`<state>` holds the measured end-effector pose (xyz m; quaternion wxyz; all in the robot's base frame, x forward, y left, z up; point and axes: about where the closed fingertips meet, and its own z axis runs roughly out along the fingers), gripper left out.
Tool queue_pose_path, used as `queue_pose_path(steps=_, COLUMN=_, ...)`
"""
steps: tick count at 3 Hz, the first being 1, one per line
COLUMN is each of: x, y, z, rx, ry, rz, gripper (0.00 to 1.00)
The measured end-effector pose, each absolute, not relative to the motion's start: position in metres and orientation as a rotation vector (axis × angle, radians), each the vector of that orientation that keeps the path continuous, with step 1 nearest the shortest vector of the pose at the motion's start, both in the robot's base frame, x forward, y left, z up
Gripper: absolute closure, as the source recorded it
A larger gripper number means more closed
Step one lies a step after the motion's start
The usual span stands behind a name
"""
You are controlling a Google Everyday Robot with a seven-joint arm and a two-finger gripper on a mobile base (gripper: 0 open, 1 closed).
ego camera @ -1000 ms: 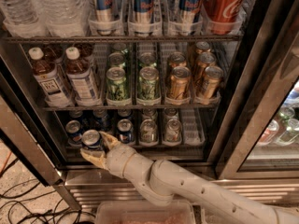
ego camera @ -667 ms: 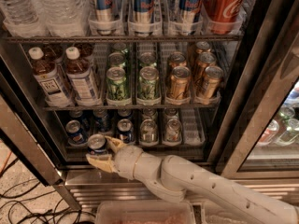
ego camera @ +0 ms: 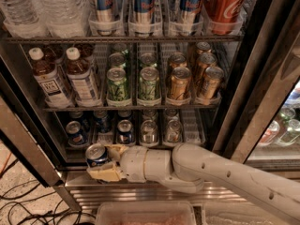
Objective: Pick pepsi can from bottom shelf of fridge
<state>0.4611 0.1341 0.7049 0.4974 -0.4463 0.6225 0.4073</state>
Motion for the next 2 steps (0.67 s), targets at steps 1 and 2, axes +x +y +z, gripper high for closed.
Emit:
queue_pose_path(steps=1, x=0.44, y=0.134, z=0.733, rx=-1.177, ry=1.51, rz=1.033, gripper=1.0)
queue_pose_path(steps=2, x=0.428, y=0.131, z=0.771, rx=-1.235, ry=1.5, rz=1.051, gripper=1.0)
